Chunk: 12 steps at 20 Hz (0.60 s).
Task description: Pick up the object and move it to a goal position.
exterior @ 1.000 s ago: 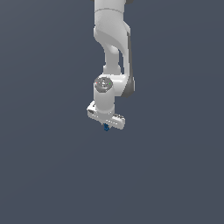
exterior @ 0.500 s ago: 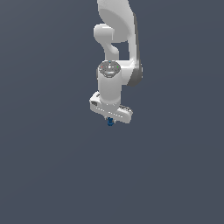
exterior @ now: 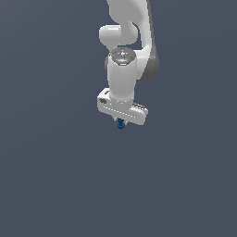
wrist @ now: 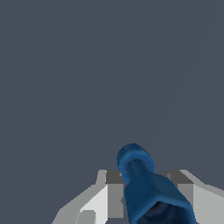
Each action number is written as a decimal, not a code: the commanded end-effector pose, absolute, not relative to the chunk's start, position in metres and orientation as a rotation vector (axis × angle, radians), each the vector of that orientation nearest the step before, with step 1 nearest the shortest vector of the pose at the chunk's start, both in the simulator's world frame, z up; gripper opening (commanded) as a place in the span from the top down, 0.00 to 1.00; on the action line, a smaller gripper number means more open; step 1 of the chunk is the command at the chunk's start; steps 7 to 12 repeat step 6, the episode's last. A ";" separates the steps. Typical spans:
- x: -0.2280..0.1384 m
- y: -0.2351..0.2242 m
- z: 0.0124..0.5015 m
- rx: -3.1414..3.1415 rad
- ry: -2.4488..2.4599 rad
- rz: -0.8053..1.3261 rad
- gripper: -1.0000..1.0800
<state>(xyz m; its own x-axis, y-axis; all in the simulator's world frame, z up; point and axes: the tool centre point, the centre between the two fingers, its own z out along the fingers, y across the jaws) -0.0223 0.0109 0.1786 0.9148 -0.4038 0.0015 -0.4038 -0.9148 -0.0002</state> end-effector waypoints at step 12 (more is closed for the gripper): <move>-0.021 0.012 0.181 3.074 -0.648 0.000 1.00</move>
